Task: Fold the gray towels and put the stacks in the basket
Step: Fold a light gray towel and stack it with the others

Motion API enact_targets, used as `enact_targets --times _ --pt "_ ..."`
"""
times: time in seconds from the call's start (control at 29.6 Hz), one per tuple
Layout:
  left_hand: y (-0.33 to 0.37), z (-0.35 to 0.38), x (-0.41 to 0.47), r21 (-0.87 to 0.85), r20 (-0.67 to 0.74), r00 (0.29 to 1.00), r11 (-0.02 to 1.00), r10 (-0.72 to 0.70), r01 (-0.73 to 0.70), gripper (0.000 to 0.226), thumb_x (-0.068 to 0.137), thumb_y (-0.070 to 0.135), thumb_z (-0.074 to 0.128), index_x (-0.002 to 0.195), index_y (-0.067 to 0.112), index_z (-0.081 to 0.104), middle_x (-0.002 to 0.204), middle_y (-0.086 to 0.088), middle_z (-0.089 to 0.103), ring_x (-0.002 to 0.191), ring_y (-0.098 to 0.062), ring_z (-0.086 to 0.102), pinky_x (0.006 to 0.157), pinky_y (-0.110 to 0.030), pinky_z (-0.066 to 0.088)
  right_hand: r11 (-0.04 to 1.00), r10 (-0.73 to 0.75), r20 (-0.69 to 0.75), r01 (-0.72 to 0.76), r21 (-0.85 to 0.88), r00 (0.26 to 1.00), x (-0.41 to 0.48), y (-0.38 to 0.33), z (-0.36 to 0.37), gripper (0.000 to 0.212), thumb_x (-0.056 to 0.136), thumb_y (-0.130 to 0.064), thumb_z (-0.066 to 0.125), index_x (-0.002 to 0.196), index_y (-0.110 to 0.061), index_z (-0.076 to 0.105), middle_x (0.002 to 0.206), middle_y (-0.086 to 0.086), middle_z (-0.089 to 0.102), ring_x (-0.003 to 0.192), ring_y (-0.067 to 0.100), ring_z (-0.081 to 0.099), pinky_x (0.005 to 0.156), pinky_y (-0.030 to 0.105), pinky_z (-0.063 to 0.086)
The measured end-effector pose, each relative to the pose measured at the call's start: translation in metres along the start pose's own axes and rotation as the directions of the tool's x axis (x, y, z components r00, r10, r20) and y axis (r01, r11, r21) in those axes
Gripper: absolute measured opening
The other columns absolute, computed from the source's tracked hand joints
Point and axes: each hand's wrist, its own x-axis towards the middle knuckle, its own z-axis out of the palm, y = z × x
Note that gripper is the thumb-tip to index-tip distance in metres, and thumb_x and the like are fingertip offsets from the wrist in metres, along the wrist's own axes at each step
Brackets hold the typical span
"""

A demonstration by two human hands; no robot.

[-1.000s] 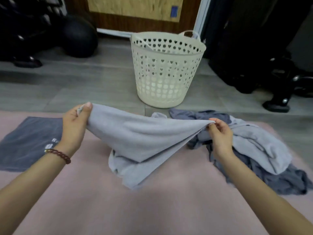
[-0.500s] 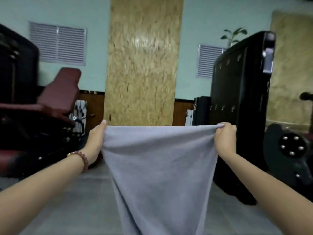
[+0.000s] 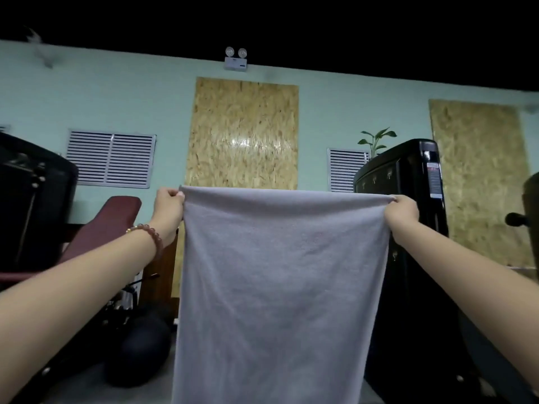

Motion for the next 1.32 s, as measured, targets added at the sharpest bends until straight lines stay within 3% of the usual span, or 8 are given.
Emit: enact_targets --times 0.24,0.37,0.47,0.68,0.85,0.95,1.12,1.32 --pt "0.042 0.016 0.004 0.151 -0.107 0.947 0.946 0.304 -0.286 0.007 0.098 0.008 0.035 0.102 0.014 0.039 0.085 -0.003 0.047 0.075 -0.018 0.045 0.072 -0.027 0.032 0.957 -0.072 -0.198 0.124 0.262 0.977 0.007 -0.023 0.002 0.038 0.089 0.005 0.029 0.119 -0.01 0.046 0.101 0.007 0.05 0.088 0.022 0.044 0.073 0.027 0.03" --pt "0.052 0.02 0.001 0.164 -0.127 0.903 0.907 0.409 -0.388 0.018 0.095 -0.002 0.033 0.099 0.016 0.036 0.072 -0.001 0.043 0.064 -0.015 0.043 0.062 -0.03 0.032 0.927 -0.361 -0.215 0.374 0.021 0.908 0.018 -0.028 0.0 0.03 0.077 0.012 0.031 0.079 -0.012 0.05 0.09 0.014 0.055 0.077 0.028 0.047 0.067 0.027 0.028" --pt "0.039 0.017 -0.001 0.229 0.074 0.917 0.889 0.391 -0.397 0.039 0.08 -0.018 0.028 0.074 0.008 0.057 0.084 -0.008 0.057 0.088 -0.022 0.053 0.084 -0.026 0.04 0.904 -0.422 -0.031 0.418 -0.088 0.906 0.02 -0.007 0.003 0.034 0.075 0.009 0.036 0.058 -0.014 0.055 0.088 0.016 0.061 0.077 0.03 0.053 0.067 0.027 0.032" --pt "0.011 0.013 -0.009 0.391 0.363 0.905 0.845 0.223 -0.365 0.043 0.086 -0.015 0.037 0.117 -0.001 0.063 0.123 -0.015 0.053 0.119 -0.026 0.047 0.098 -0.019 0.03 0.923 -0.319 0.353 0.373 -0.097 0.879 0.014 0.029 0.015 0.029 0.08 -0.035 0.045 0.074 -0.01 0.059 0.099 0.008 0.043 0.083 0.021 0.045 0.074 0.026 0.036" --pt "-0.005 0.015 -0.002 0.643 0.51 0.856 0.699 -0.087 -0.312 0.087 0.079 -0.003 0.065 0.15 0.01 0.015 0.152 -0.017 0.0 0.141 -0.033 0.018 0.11 -0.032 0.025 0.775 -0.256 0.59 0.527 -0.349 0.766 0.012 0.046 0.029 0.039 0.08 -0.013 0.067 0.105 -0.011 0.038 0.114 0.003 0.018 0.096 0.018 0.042 0.096 0.023 0.038" --pt "0.007 0.02 0.013 0.654 0.509 0.859 0.626 0.051 -0.425 0.088 0.078 -0.005 0.064 0.149 0.007 0.014 0.149 -0.017 0.004 0.14 -0.031 0.021 0.109 -0.028 0.024 0.715 -0.363 0.517 0.588 -0.378 0.775 0.015 0.036 0.035 0.033 0.083 0.0 0.05 0.111 -0.01 0.036 0.121 0.008 0.022 0.089 0.024 0.05 0.088 0.034 0.049" --pt "0.055 0.029 0.032 0.668 0.404 0.866 0.55 0.296 -0.5 0.088 0.08 -0.003 0.061 0.15 0.014 0.01 0.145 -0.01 0.008 0.101 -0.037 0.056 0.078 -0.042 0.051 0.735 -0.514 0.333 0.606 -0.305 0.791 0.034 -0.006 0.028 0.056 0.083 -0.005 0.063 0.131 -0.009 0.035 0.127 0.008 0.02 0.089 0.019 0.05 0.085 0.032 0.051" --pt "0.047 0.019 0.02 0.685 0.398 0.868 0.533 0.297 -0.497 0.091 0.081 0.0 0.064 0.15 0.015 0.008 0.143 -0.008 0.009 0.087 -0.03 0.057 0.076 -0.044 0.055 0.771 -0.531 0.311 0.602 -0.21 0.788 0.016 -0.006 0.012 0.064 0.08 -0.005 0.069 0.135 -0.008 0.037 0.133 0.01 0.02 0.095 0.014 0.042 0.092 0.023 0.041"
